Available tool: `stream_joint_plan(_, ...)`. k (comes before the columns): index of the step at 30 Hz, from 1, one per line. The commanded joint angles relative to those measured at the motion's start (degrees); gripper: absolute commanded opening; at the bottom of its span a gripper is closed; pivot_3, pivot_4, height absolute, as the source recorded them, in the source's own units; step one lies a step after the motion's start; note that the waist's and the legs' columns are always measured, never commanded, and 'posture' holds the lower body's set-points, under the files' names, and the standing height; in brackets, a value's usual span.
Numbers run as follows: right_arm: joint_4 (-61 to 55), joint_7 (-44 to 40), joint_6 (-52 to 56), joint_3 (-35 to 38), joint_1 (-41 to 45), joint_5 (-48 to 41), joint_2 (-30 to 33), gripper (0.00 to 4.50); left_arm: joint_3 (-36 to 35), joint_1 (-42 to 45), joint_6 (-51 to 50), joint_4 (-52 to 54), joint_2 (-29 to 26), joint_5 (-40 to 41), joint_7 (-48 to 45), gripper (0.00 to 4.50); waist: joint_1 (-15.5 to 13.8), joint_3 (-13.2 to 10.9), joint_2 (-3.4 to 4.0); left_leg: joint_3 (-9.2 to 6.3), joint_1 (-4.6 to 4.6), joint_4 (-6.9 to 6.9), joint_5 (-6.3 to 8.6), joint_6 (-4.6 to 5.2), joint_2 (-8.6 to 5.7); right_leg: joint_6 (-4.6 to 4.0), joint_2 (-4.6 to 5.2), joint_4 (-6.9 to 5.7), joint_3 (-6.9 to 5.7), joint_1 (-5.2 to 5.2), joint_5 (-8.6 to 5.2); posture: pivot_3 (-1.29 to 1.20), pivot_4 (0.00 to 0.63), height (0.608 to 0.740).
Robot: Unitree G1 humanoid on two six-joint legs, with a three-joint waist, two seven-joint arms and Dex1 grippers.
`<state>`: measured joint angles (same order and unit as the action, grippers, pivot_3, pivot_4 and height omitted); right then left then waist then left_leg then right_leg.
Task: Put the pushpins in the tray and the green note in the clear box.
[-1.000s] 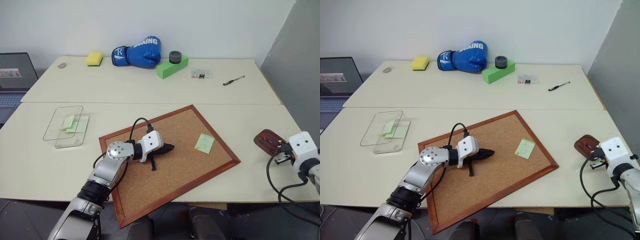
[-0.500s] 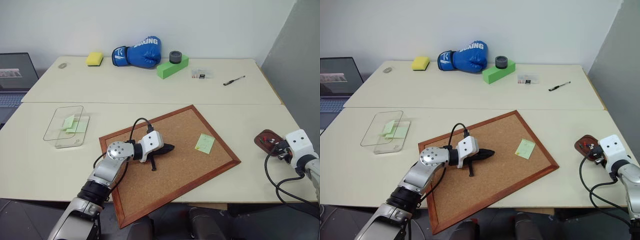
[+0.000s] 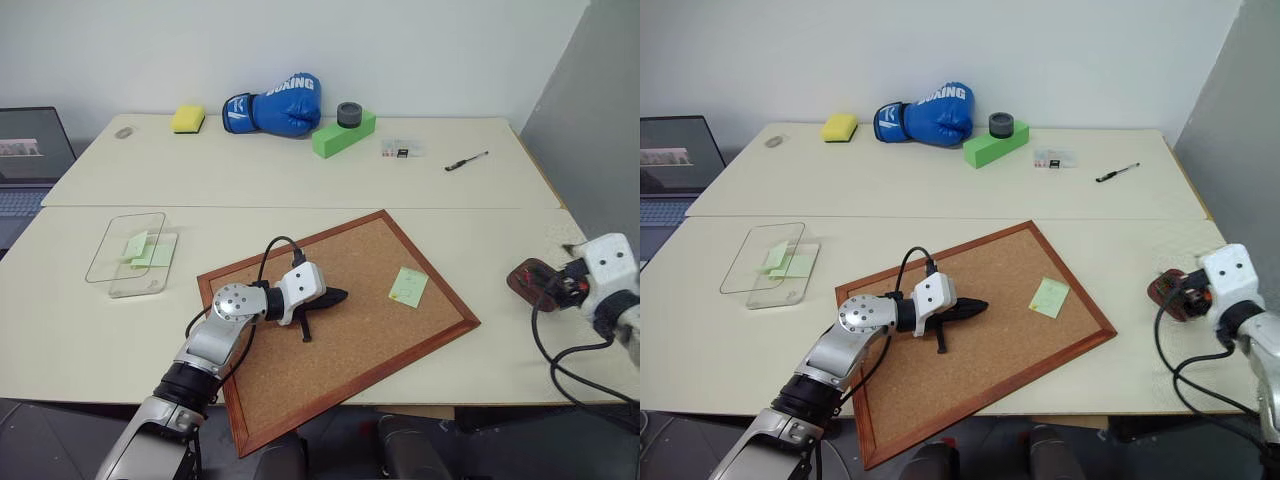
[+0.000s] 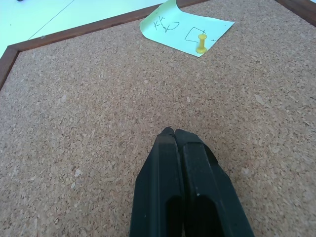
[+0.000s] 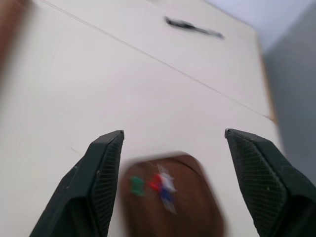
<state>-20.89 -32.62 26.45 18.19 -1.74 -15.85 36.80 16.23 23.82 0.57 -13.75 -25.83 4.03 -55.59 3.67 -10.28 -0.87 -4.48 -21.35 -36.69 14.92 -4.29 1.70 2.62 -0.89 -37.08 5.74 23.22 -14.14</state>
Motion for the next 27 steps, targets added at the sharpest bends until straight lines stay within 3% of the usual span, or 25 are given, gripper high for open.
stream_joint_plan(1,-8.16,0.12,1.32,-8.73,-1.13,-2.90,-5.13,3.46,1.07,-1.74,-2.29,-3.78,-1.47,-2.94,0.46,0.00,0.00,0.01,0.06,0.00,-0.01,0.00,0.00,0.00,0.00,0.00,0.00,0.00,0.01,0.00,0.00,0.00,0.150,0.740)
stream_joint_plan(10,-2.48,2.72,-1.11,-22.50,3.41,3.60,-11.51,3.46,1.12,-1.93,-2.50,-3.59,-1.65,-3.01,0.27,0.00,0.06,0.03,-0.03,0.03,0.00,-0.02,0.00,0.00,0.01,0.00,0.02,0.03,0.02,0.03,0.00,0.00,0.150,0.740)
stream_joint_plan(18,3.94,2.75,-3.52,-25.85,6.95,6.27,-13.76,3.46,1.16,-1.77,-2.33,-3.73,-1.58,-3.13,0.26,0.00,0.05,0.04,-0.07,0.02,-0.01,0.00,0.00,0.00,0.01,0.00,0.02,0.02,0.01,0.04,0.00,0.00,0.150,0.740)
stream_joint_plan(21,5.28,2.80,-4.42,-26.31,7.58,6.72,-14.32,3.07,1.14,-1.72,-2.27,-3.75,-1.57,-3.14,0.34,0.00,0.06,0.04,-0.07,0.03,-0.01,0.00,0.00,0.00,0.01,0.00,0.02,0.02,0.01,0.03,0.00,0.00,0.150,0.740)
stream_joint_plan(27,6.34,2.52,-5.26,-26.40,7.93,6.99,-15.04,1.72,1.10,-1.74,-2.18,-3.81,-1.71,-3.20,0.30,0.00,0.06,0.05,-0.07,0.02,-0.01,0.00,0.00,0.00,0.00,0.00,0.02,0.02,0.01,0.03,0.00,0.00,0.150,0.740)
